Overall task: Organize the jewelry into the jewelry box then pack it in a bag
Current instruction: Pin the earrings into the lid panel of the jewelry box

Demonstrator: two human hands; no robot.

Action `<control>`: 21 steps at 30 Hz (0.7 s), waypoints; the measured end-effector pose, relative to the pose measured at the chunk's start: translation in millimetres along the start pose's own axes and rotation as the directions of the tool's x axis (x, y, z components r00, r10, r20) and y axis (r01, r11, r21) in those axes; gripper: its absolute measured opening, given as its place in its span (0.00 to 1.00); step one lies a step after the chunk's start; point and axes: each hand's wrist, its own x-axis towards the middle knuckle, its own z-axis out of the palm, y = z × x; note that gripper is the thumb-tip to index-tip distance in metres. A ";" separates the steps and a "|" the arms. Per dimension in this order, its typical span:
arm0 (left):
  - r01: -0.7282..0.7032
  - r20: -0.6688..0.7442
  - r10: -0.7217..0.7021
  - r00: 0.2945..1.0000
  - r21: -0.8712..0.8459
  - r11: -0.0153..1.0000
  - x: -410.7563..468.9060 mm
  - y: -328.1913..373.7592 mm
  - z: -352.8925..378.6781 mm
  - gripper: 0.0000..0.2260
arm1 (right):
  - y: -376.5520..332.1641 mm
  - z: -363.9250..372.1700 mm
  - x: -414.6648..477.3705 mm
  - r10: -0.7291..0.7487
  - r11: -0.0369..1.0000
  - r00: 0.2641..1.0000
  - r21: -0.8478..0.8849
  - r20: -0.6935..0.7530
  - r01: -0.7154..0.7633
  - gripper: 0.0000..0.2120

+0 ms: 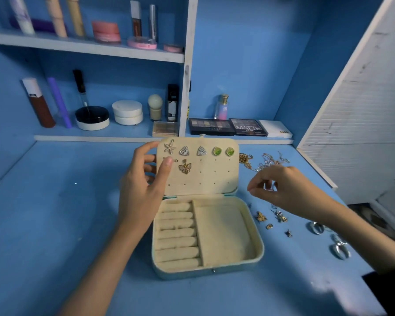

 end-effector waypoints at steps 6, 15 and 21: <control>-0.008 0.012 0.008 1.000 0.008 1.000 -1.1 1.2 -1.3 0.16 | 23.8 -4.0 -18.3 -0.006 0.991 0.985 -0.133 0.172 0.030 0.05; -0.018 0.000 0.018 1.000 0.006 1.000 -1.6 2.5 -1.9 0.16 | 23.1 2.3 -29.2 -0.126 0.983 0.977 -0.112 0.172 0.147 0.05; -0.020 0.002 0.020 1.000 0.009 1.000 -1.8 4.3 -2.5 0.16 | 15.4 7.3 -26.5 -0.099 0.959 0.978 -0.244 0.182 0.142 0.07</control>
